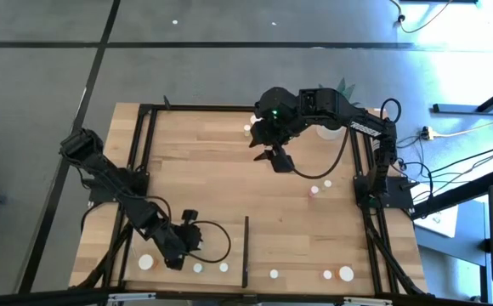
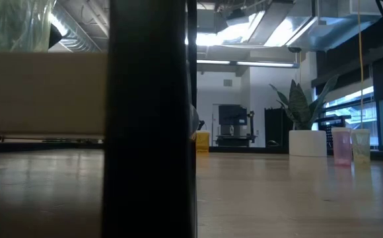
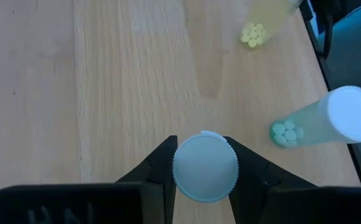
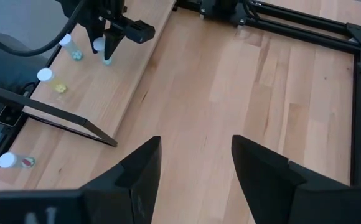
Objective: Pick and place medicine bottles onto shelf by color
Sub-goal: Put the top blue pill bottle on the shelf aligned with the other blue pill bottle
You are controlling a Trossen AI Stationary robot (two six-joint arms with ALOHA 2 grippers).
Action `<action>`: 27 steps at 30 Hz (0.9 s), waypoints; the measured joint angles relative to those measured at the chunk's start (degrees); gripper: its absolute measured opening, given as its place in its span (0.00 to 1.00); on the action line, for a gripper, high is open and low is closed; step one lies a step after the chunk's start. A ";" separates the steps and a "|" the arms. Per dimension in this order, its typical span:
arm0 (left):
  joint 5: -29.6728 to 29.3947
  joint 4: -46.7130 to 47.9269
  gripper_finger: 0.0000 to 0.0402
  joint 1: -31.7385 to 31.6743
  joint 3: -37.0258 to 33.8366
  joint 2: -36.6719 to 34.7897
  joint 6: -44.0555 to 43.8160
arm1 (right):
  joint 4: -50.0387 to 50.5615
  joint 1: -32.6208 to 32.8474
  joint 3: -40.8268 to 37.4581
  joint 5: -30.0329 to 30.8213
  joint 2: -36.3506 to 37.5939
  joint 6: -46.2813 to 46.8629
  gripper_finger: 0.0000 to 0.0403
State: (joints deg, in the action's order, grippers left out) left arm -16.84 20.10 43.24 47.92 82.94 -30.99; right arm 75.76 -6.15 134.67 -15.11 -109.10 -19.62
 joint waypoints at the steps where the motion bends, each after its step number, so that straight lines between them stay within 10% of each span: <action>1: -0.02 0.08 0.24 0.00 0.00 0.00 0.00 | -0.11 0.00 0.00 0.00 0.00 0.00 0.49; 27: -1.73 -0.16 0.24 0.04 -0.02 1.01 0.02 | -2.35 0.00 0.00 0.02 0.00 0.07 0.49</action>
State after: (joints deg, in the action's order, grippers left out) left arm -18.57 19.94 43.29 47.90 83.94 -30.97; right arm 73.41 -6.15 134.67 -15.09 -109.10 -19.55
